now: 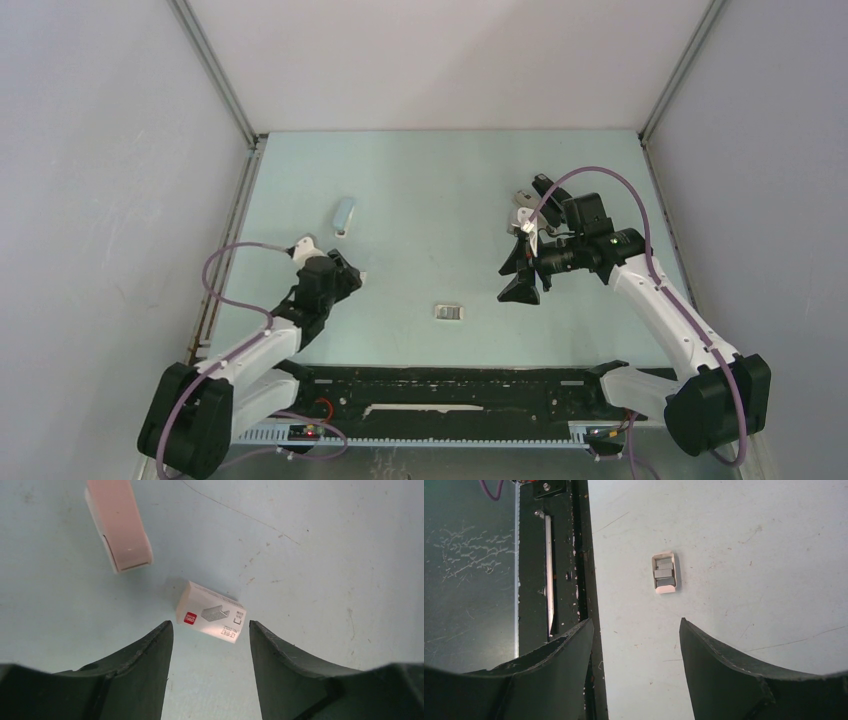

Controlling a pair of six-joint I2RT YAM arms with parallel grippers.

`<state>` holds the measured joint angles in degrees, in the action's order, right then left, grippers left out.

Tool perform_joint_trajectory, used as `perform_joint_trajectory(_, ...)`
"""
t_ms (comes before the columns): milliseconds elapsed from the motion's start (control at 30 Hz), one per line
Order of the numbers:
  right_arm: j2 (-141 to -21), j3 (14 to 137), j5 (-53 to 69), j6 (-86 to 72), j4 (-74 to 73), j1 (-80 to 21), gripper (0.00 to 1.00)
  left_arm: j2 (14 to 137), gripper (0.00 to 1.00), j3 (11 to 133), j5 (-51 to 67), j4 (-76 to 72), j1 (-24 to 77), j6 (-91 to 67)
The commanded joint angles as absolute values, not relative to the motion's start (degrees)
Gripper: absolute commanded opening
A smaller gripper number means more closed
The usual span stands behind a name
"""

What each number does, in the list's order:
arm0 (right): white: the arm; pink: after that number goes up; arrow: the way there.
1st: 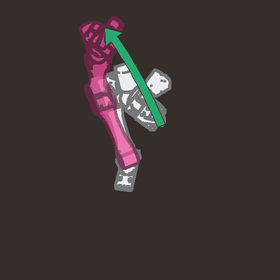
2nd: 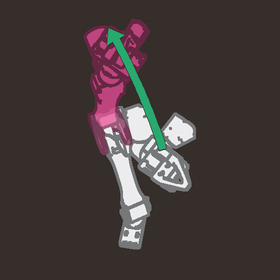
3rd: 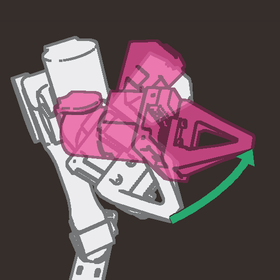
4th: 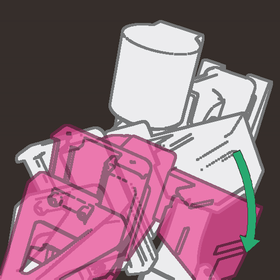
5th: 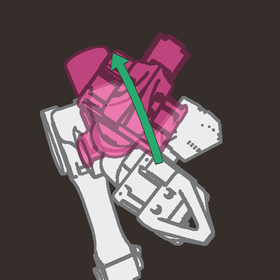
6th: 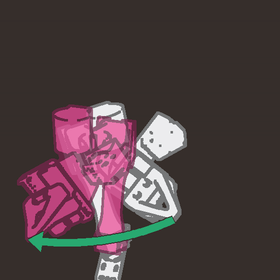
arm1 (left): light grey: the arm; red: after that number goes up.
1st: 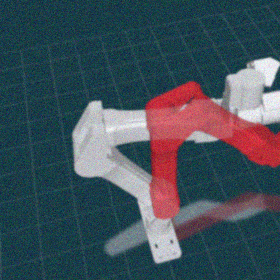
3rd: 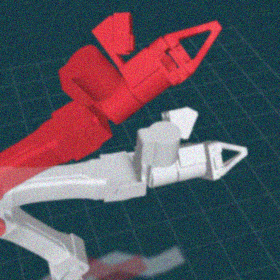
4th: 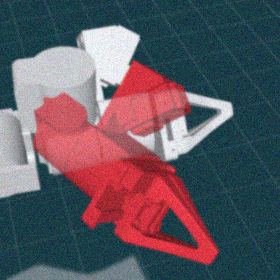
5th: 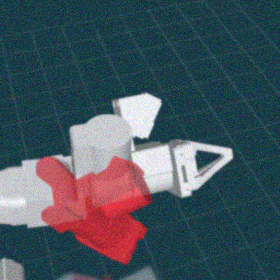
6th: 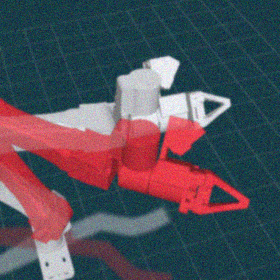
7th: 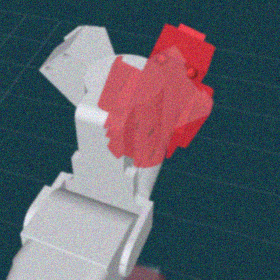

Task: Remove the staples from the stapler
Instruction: Close the staple box at the center of the board.

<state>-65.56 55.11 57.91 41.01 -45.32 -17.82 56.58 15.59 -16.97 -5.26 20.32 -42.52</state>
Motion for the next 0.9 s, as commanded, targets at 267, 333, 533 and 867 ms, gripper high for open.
perform_joint_trajectory(267, -64.79, 55.11, 58.24, 40.92, -44.22, -18.20, 0.73, 63.31, 0.51, 22.94, -12.53, -6.79, 14.29, -40.52)
perform_joint_trajectory(333, -64.78, 55.11, 58.22, 40.89, -44.24, -18.21, 0.73, 64.73, 0.46, 23.32, -11.17, -7.15, 13.51, -40.50)
perform_joint_trajectory(533, -64.69, 55.10, 58.26, 40.87, -44.34, -18.15, 0.73, 66.91, 0.44, 23.64, -8.66, -7.55, 11.81, -40.65)
perform_joint_trajectory(867, -64.43, 55.06, 58.38, 40.87, -44.37, -18.07, 0.73, 68.18, 0.27, 22.69, -5.16, -8.66, 10.91, -41.00)
